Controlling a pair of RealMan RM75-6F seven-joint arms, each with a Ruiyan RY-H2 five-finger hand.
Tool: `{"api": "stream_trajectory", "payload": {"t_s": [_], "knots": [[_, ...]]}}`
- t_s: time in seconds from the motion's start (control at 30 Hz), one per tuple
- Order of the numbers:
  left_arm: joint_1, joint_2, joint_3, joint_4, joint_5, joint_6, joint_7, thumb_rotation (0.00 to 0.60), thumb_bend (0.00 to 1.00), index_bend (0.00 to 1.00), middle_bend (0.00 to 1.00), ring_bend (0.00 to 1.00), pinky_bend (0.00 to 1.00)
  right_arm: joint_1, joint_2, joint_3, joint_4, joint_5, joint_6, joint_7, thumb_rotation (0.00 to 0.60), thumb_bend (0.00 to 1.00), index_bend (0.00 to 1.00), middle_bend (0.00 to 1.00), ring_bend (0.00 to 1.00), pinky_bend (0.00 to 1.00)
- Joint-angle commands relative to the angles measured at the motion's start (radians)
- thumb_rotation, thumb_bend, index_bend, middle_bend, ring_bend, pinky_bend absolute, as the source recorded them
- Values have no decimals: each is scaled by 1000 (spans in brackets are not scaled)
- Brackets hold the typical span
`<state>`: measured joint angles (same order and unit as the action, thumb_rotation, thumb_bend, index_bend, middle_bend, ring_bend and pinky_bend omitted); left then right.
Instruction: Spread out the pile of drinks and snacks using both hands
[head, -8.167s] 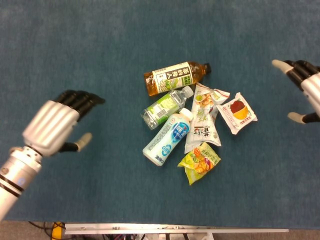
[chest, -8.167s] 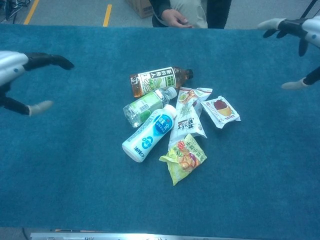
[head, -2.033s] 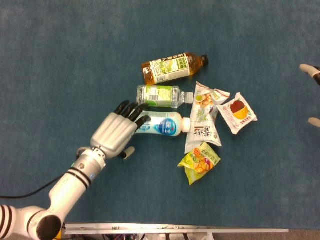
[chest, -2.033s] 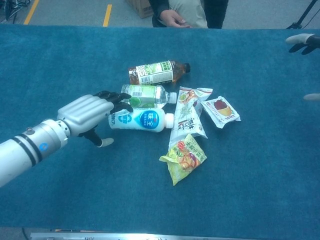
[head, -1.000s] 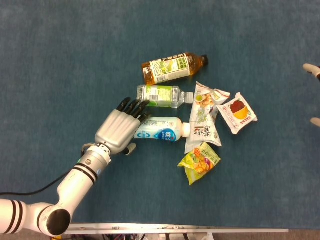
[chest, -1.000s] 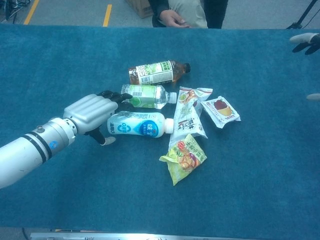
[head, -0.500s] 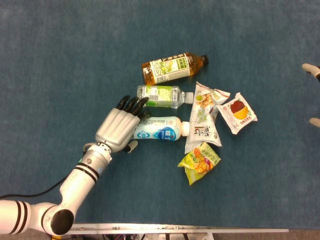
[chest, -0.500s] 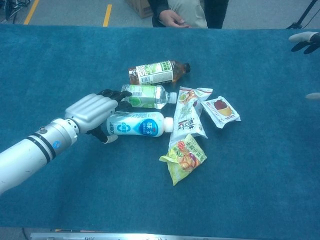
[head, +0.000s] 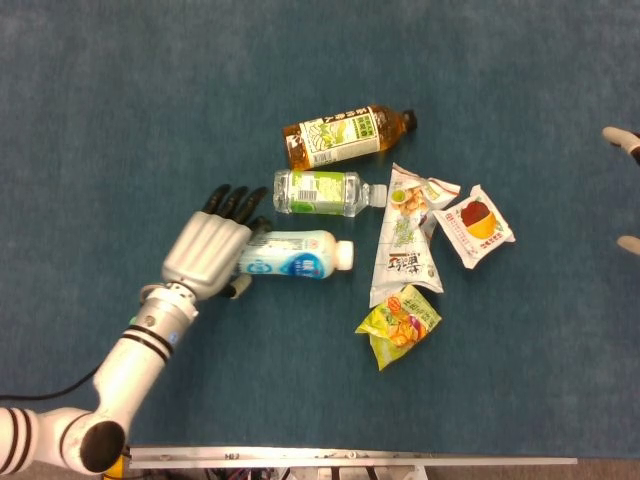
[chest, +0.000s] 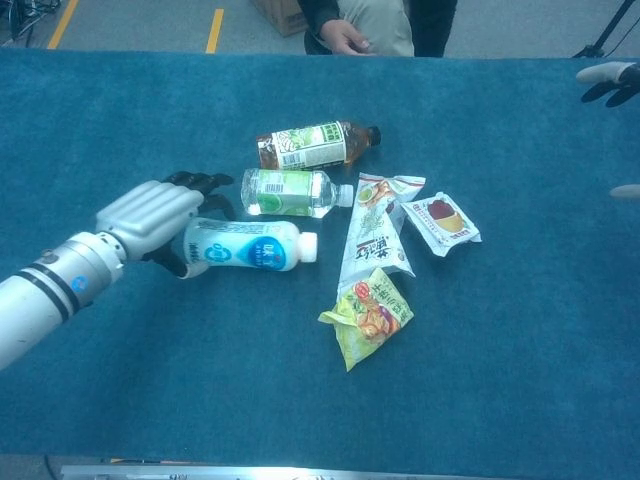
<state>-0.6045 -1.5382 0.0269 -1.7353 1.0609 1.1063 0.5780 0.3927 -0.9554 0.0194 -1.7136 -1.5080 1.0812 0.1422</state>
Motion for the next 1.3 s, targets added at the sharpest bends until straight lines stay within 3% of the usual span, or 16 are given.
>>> {"api": "stream_trajectory", "payload": {"t_s": [0.03, 0.33, 0.63, 0.7, 0.93, 1.13, 1.3], "knots": [[22, 51, 15, -7, 19, 10, -31, 600, 290, 444, 40, 0, 0, 1, -1, 1, -2, 0, -2, -1, 600, 0, 48, 213, 209, 471], [78, 179, 49, 2, 45, 17, -109, 600, 288, 444, 39, 0, 0, 7, -5, 3, -14, 3, -8, -18, 600, 0, 48, 213, 209, 471], [99, 215, 52, 9, 58, -6, -143, 600, 284, 433, 35, 0, 0, 8, -6, 5, -23, 6, -7, -30, 600, 0, 48, 213, 209, 471], [97, 221, 53, 0, 66, -12, -137, 600, 282, 401, 29, 0, 0, 7, -6, 5, -23, 6, -6, -30, 600, 0, 48, 213, 209, 471], [77, 284, 47, -100, 62, -34, -80, 600, 278, 141, 0, 0, 0, 3, -5, 4, -13, 7, -2, -19, 600, 0, 48, 213, 209, 471], [62, 310, 26, -170, 74, -32, -63, 600, 278, 124, 0, 0, 0, 0, -4, 2, -6, 2, 4, -9, 600, 0, 48, 213, 209, 471], [46, 280, -19, -189, 87, -23, -78, 600, 278, 159, 0, 0, 0, -3, -2, 3, -6, -3, 14, -2, 600, 0, 48, 213, 209, 471]]}}
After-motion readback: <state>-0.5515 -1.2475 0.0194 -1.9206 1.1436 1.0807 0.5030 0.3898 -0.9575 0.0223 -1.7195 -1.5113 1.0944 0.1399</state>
